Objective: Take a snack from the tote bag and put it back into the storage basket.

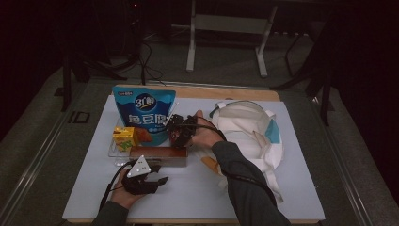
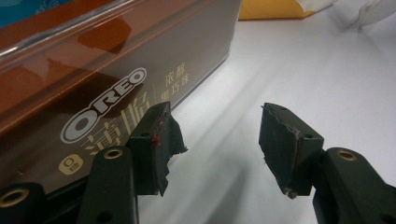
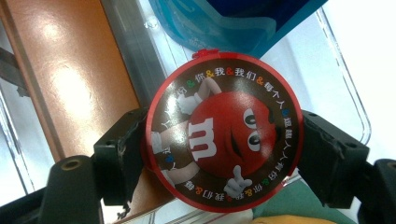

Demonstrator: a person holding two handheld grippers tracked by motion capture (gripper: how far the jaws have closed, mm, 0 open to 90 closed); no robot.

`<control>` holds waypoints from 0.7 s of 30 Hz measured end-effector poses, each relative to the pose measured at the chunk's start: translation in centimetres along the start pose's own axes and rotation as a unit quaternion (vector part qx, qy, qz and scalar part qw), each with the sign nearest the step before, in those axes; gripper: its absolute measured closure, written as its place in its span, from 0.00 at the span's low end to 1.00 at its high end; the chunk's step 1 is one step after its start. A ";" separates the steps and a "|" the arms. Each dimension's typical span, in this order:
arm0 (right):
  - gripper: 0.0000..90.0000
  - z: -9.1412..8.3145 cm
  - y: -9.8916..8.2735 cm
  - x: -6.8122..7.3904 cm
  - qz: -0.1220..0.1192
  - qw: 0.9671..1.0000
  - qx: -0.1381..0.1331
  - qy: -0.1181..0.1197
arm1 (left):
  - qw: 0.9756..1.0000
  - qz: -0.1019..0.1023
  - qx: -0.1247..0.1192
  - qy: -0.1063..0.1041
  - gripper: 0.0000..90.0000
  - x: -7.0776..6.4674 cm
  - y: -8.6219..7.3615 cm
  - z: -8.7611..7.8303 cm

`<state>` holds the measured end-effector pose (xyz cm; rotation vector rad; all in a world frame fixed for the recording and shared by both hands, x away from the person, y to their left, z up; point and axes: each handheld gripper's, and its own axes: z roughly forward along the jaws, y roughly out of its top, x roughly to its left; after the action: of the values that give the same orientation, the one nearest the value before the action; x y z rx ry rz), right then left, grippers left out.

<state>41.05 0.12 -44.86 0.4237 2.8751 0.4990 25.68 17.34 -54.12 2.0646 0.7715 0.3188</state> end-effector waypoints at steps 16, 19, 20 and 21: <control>0.24 -1.1 0.0 -0.2 0.003 1.000 -0.013 -0.001 | 1.000 -0.001 0.000 -0.001 0.50 0.0 0.0 0.0; 0.24 -1.3 -0.1 -0.3 0.003 1.000 -0.017 -0.002 | 1.000 -0.002 0.000 -0.001 0.50 0.0 0.0 0.0; 0.25 -1.4 -0.2 -0.3 0.004 1.000 -0.018 -0.004 | 1.000 -0.002 0.000 -0.001 0.50 0.0 0.0 0.0; 0.25 -1.5 -0.2 -0.4 0.003 1.000 -0.020 -0.005 | 1.000 -0.002 0.000 -0.001 0.50 0.0 0.0 0.0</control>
<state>40.99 -0.65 -43.45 0.4281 2.8500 0.5539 25.68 17.35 -54.12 2.0629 0.7736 0.3157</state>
